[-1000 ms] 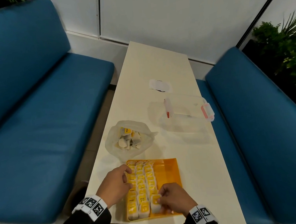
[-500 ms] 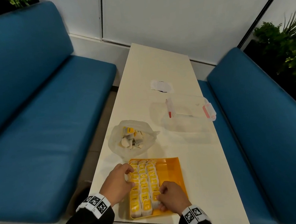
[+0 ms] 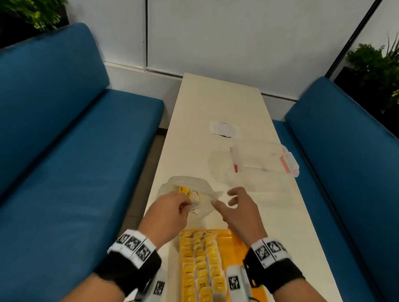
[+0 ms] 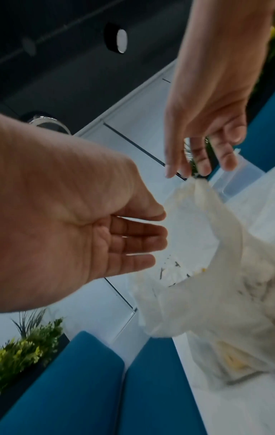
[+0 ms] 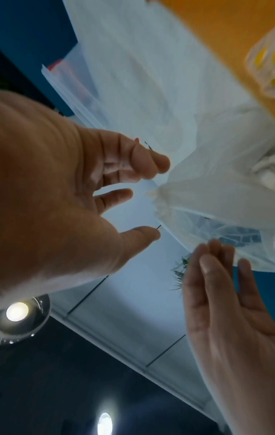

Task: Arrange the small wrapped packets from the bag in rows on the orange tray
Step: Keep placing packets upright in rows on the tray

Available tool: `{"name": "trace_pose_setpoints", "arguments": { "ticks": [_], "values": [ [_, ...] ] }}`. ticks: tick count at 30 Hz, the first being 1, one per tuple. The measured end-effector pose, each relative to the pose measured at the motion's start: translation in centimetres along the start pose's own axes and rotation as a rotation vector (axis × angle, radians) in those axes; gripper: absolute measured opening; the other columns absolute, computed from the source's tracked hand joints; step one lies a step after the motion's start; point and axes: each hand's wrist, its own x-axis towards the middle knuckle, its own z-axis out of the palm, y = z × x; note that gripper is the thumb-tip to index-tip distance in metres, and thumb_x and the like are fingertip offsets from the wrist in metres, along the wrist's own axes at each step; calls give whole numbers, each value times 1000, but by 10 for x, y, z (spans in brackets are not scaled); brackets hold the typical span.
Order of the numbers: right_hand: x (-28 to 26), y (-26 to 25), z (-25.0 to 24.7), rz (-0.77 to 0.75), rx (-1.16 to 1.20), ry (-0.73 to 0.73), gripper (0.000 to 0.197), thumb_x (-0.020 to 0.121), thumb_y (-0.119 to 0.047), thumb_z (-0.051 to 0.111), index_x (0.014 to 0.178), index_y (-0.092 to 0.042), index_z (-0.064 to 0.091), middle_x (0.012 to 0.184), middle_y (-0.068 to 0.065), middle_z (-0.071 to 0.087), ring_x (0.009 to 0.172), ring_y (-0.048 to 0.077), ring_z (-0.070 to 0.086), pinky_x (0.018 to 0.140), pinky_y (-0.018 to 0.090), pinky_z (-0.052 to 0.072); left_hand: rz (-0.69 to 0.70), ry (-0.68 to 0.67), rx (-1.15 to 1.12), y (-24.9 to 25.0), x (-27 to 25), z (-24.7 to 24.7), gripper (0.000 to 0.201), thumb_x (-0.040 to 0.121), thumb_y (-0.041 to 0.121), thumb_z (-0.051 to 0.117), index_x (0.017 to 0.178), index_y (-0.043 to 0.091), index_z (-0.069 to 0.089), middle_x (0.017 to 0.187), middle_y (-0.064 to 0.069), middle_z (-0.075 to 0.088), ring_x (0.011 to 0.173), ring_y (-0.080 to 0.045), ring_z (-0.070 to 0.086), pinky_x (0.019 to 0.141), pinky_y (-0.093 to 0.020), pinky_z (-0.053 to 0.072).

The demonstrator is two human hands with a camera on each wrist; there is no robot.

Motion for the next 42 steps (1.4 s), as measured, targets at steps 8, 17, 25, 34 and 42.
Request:
{"name": "trace_pose_setpoints", "arguments": {
  "ticks": [8,17,25,34,42],
  "values": [
    [39,-15,22,-48,-32,1,10,82,-15,57,87,-20,64,77,5,70,64,22,70,60,45,60,-103,-299,321,-36,68,25,27,92,14,53,118,18,59,117,-3,65,106,-24,64,86,-31,52],
    [44,-25,21,-82,-16,-70,6,87,-19,60,86,-24,63,75,-1,69,63,18,70,66,43,61,23,-397,561,-6,107,47,29,101,25,52,125,9,59,125,-10,64,115,-28,61,97,-36,46],
    [39,-24,19,-83,-23,-85,9,90,-16,60,84,-22,63,76,-2,66,63,20,69,64,44,60,-18,-500,507,-91,161,132,43,98,50,43,136,31,52,143,2,52,122,-23,53,108,-41,42],
    [33,-25,15,-75,-42,-80,12,90,-13,59,83,-22,62,76,-2,66,61,21,69,60,46,60,-11,-543,475,-116,171,174,41,90,50,31,129,51,43,149,9,48,128,-22,51,108,-42,42],
    [29,-29,15,-84,-31,-81,14,90,-10,55,86,-21,62,74,1,66,57,20,68,58,45,59,-74,-502,400,-73,138,101,38,103,33,44,140,32,49,142,2,54,126,-21,56,107,-35,46]
  ]
}}
